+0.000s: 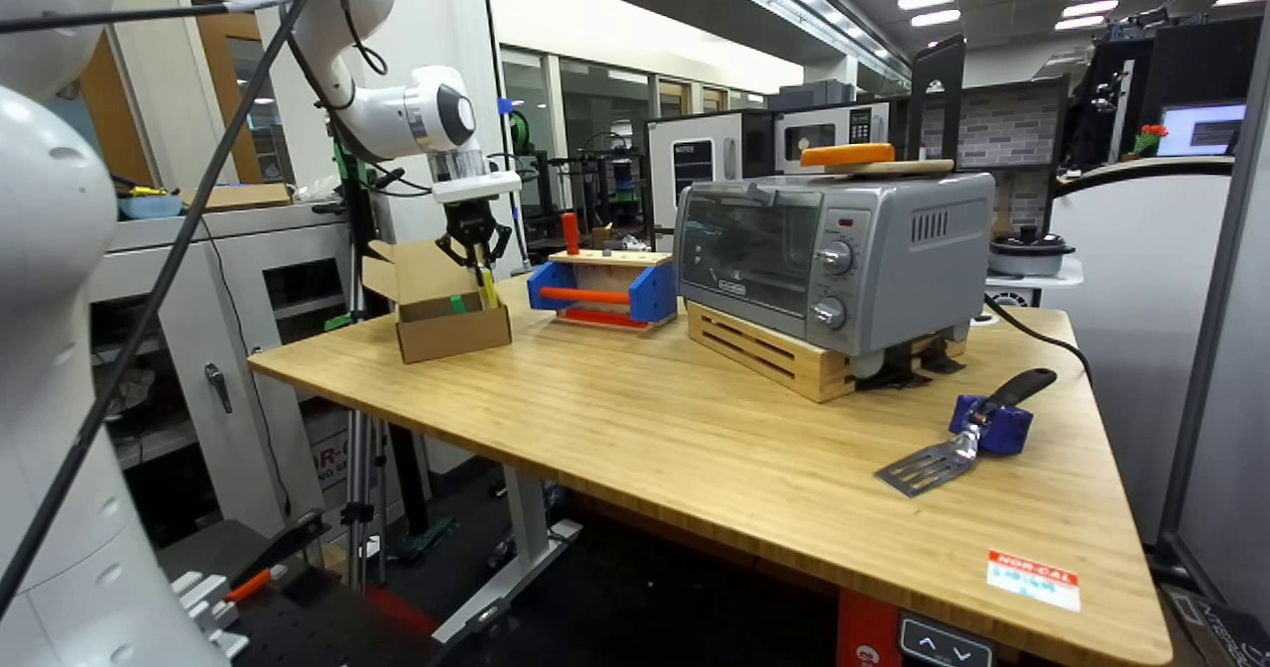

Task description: Pick the box in the carton box and put it on the table

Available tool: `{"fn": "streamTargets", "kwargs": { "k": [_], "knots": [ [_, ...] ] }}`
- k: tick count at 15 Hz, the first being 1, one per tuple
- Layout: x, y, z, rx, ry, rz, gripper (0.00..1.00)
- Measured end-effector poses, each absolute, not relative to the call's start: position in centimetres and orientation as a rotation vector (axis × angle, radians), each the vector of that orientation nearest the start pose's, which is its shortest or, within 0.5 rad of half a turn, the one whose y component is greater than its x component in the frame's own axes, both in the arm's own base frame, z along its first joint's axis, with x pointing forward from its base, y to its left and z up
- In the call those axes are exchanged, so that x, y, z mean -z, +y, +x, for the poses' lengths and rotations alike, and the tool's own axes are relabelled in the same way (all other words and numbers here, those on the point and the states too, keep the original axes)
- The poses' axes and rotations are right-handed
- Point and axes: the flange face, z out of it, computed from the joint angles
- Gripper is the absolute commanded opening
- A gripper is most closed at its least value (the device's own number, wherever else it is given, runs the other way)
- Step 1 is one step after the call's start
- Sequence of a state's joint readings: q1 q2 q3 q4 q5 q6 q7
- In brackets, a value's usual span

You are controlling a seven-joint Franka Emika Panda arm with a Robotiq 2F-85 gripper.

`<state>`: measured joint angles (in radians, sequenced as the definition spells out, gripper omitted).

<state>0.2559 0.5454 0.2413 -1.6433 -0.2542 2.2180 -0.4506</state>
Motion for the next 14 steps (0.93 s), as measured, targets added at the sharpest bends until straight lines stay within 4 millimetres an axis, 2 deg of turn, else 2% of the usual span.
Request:
{"fn": "streamTargets", "kwargs": {
  "k": [4, 8, 10, 12, 14],
  "knots": [
    [-33.9, 30.2, 61.3, 0.143, -1.637, -2.788, 0.04],
    [-37.6, 29.2, 59.8, 0.202, -1.638, -2.813, 0.04],
    [-39.1, 27.1, 58.9, 0.230, -1.581, -2.864, 0.04],
    [-39.7, 23.5, 58.0, 0.239, -1.474, -2.944, 0.04],
    [-39.4, 19.5, 57.0, 0.231, -1.345, -3.022, 0.04]
  ]
}}
